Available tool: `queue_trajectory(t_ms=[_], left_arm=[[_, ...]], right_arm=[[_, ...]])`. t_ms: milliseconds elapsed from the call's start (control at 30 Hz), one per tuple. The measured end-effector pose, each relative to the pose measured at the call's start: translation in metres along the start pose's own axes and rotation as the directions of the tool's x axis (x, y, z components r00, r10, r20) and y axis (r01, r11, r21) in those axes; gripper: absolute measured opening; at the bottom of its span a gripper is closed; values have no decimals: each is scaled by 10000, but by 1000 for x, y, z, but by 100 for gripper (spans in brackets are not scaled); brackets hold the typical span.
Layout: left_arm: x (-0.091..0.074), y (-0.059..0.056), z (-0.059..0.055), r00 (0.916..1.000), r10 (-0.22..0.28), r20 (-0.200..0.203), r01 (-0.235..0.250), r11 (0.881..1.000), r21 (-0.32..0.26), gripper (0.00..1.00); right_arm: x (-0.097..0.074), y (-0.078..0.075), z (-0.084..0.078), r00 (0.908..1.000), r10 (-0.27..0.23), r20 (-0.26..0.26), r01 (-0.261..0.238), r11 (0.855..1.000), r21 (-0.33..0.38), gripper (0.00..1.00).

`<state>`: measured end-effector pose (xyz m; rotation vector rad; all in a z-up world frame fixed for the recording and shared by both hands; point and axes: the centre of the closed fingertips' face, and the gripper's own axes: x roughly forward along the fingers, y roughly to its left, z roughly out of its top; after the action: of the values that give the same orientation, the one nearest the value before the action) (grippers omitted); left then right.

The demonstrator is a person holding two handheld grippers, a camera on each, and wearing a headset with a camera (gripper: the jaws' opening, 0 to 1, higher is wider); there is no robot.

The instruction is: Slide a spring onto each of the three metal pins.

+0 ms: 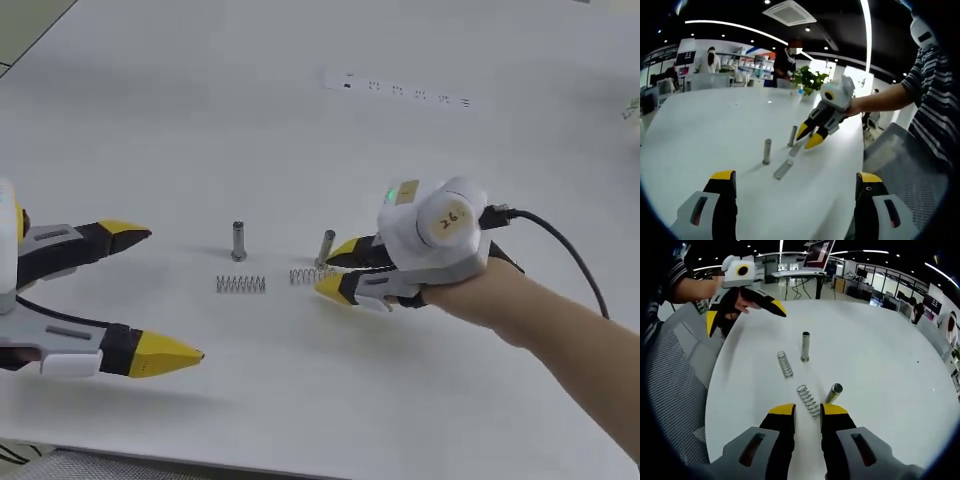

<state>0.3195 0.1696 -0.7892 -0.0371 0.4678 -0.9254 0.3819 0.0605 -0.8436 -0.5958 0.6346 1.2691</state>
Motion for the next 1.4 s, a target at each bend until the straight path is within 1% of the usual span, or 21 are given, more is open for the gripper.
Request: queue_trajectory(t_ms=[67,233,367,533,633,700,833,1033,1133,1267,1400], left_arm=[[-1,0,0,10000,9,10,-9,10000,-11,96],[-1,1,-2,10000,27,-13,-27,10000,-37,96],[-1,1,-2,10000,37,11,-37,10000,-61,96],[-1,1,-3,10000,34,-4,-34,10000,-61,96],[-1,1,-2,10000,26,3,-26,10000,-67,96],[-1,2,-3,10000,31,-9,-31,10000,-52,96],[-2,1,-3,10000,27,-15,-27,10000,-58,96],[0,-4,-1,9999,-101,-10,101,9999,7,95],[0,-6,2,9999,-155,26,155,9999,47,95],[2,-9,5,9997,-233,69,232,9996,130,95],[3,-10,6,9996,-280,55,279,9995,173,94]], right_arm=[[1,0,-1,10000,23,-26,-23,10000,22,17],[4,-2,-7,9996,61,-287,-63,10000,-72,17],[5,0,-8,9992,150,-380,-155,9998,-125,15],[9,2,-12,9984,187,-539,-201,9995,-243,14],[11,3,-16,9978,224,-632,-251,9988,-432,11],[11,4,-14,9981,235,-572,-260,9987,-428,9],[10,7,-14,9981,293,-540,-333,9967,-736,8],[1,11,-5,9989,357,-290,-381,9955,-868,8],[-4,12,-4,9989,366,-309,-392,9953,-887,8],[-13,12,-2,9993,319,-194,-336,9949,-953,8],[-23,12,-1,9996,263,-128,-275,9943,-1033,8]])
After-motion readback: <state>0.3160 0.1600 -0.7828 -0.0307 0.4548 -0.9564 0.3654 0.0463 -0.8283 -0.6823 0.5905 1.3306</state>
